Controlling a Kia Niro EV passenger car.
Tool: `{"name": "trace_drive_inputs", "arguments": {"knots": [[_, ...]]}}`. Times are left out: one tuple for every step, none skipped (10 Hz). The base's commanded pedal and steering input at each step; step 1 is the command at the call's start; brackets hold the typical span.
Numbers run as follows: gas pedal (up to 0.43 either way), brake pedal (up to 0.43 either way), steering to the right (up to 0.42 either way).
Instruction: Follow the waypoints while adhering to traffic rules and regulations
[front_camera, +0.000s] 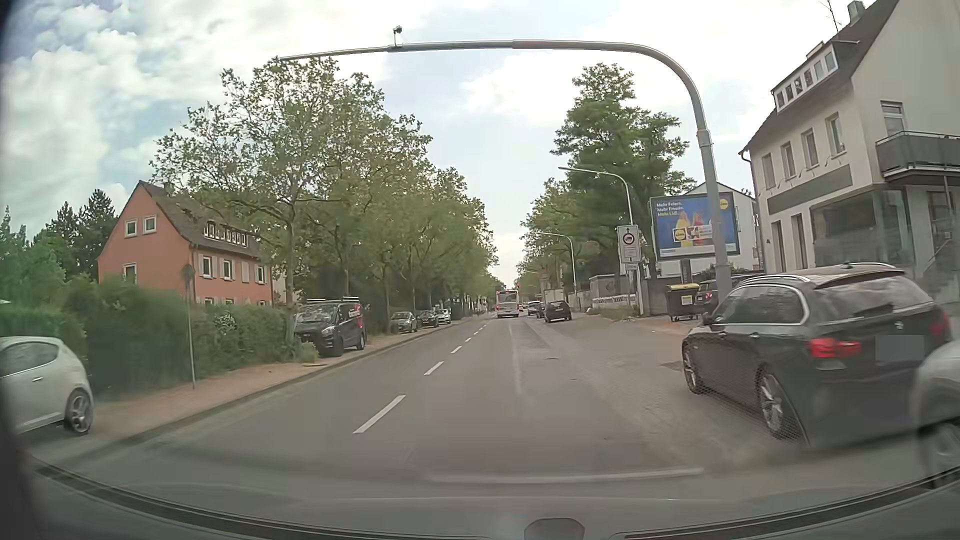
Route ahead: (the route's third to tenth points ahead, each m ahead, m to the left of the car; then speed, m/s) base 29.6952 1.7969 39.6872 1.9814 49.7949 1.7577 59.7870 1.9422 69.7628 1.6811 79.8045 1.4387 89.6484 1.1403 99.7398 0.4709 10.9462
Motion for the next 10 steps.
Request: {"name": "trace_drive_inputs", "arguments": {"knots": [[0.059, 0.018, 0.0], [0.028, 0.018, 0.0], [0.028, 0.018, -0.001], [0.028, 0.018, -0.001], [0.028, 0.018, -0.001], [0.028, 0.018, -0.001], [0.028, 0.018, -0.002], [0.028, 0.018, -0.003], [0.028, 0.018, -0.003], [0.028, 0.018, -0.003]]}}
